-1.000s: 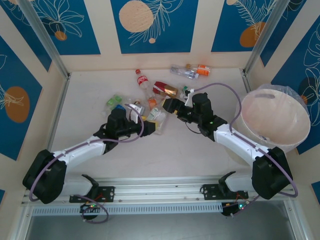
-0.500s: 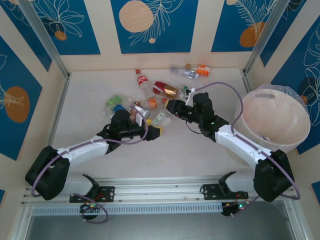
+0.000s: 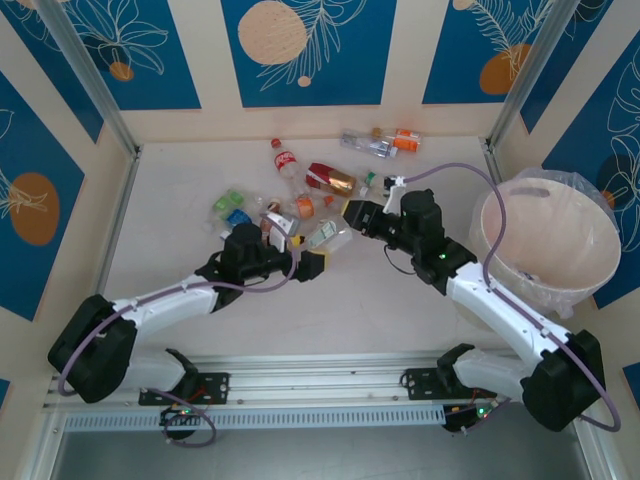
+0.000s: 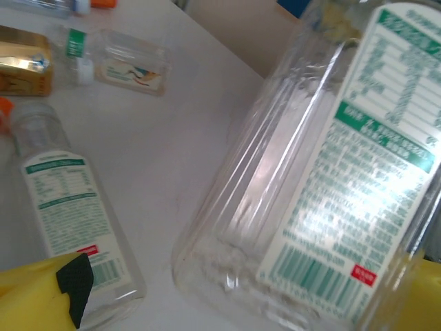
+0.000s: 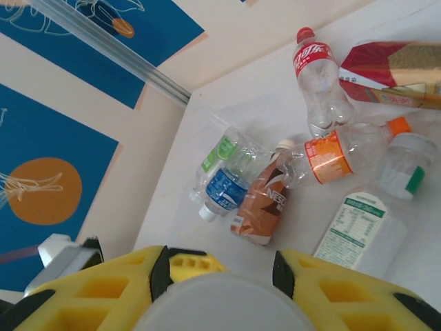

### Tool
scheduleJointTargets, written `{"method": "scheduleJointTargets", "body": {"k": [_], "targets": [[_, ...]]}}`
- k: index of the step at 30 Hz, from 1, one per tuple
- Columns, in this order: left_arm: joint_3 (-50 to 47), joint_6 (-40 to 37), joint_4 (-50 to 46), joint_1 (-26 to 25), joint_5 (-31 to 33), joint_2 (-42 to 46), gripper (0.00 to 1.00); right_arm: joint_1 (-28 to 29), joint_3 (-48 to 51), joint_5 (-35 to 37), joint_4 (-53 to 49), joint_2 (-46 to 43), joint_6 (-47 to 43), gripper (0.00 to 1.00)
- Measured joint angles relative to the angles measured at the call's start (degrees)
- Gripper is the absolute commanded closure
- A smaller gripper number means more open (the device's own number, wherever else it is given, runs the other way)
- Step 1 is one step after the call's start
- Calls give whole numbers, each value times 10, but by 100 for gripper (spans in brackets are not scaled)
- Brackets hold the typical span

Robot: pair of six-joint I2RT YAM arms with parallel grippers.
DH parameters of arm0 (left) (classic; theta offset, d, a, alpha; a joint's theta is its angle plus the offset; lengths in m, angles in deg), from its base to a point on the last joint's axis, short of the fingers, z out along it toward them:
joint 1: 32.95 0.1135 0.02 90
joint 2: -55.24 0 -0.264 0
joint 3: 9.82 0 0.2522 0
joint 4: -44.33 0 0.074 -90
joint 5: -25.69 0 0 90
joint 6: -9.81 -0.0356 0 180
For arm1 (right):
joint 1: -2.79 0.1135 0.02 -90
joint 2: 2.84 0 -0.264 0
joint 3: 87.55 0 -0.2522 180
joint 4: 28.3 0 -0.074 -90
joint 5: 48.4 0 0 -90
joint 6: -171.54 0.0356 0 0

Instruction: Put the plastic bottles in the bin

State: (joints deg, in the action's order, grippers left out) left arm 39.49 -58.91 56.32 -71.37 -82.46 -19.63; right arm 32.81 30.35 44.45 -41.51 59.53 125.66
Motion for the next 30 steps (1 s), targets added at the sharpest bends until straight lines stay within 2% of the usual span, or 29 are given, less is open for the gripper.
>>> {"method": "scheduleJointTargets", "body": {"k": [5, 10, 18, 30], "targets": [[-7, 10, 2, -1, 87, 6, 0, -3, -73, 29, -120, -40, -107, 100], [-2, 14, -28, 9, 152, -12, 0, -8, -172, 95, -243, -101, -204, 100], [30, 29, -62, 9, 170, -57, 0, -38, -228, 203, -336, -196, -289, 100], [93, 39, -123, 9, 155, -108, 0, -74, -256, 377, -333, -288, -363, 100]]}}
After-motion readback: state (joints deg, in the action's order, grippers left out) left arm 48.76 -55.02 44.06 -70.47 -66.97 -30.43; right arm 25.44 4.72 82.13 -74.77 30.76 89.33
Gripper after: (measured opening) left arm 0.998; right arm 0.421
